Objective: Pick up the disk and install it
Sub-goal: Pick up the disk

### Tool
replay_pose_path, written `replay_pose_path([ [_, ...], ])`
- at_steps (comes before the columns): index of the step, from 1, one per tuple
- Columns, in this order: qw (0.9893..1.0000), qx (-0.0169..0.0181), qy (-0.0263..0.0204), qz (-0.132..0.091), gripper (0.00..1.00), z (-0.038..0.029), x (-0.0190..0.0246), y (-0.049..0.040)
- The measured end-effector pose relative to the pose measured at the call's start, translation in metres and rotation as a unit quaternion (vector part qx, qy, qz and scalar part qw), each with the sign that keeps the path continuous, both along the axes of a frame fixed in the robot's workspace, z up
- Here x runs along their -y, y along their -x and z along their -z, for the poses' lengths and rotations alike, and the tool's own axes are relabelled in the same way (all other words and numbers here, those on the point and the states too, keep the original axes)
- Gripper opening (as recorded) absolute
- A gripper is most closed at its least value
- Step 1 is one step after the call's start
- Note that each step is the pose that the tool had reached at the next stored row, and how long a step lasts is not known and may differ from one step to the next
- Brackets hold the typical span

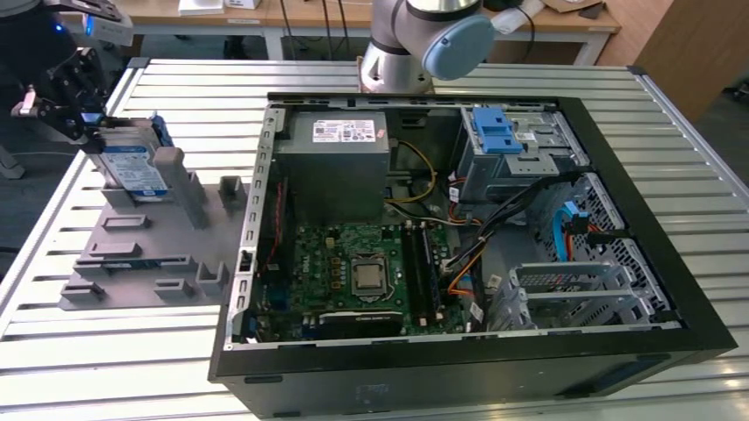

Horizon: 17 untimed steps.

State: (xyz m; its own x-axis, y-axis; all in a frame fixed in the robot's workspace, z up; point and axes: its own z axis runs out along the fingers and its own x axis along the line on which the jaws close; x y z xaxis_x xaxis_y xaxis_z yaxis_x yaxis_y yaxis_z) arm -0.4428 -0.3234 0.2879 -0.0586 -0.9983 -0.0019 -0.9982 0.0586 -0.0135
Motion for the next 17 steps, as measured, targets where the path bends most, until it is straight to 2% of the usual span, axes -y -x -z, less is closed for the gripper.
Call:
replay_pose_path([
  [8,1.0000,0.0002,0.0020,0.000,0.46,0.0002,0.0000,0.0000],
  [17,1.0000,0.0001,0.0021,0.000,0.46,0.0002,0.0000,0.0000],
])
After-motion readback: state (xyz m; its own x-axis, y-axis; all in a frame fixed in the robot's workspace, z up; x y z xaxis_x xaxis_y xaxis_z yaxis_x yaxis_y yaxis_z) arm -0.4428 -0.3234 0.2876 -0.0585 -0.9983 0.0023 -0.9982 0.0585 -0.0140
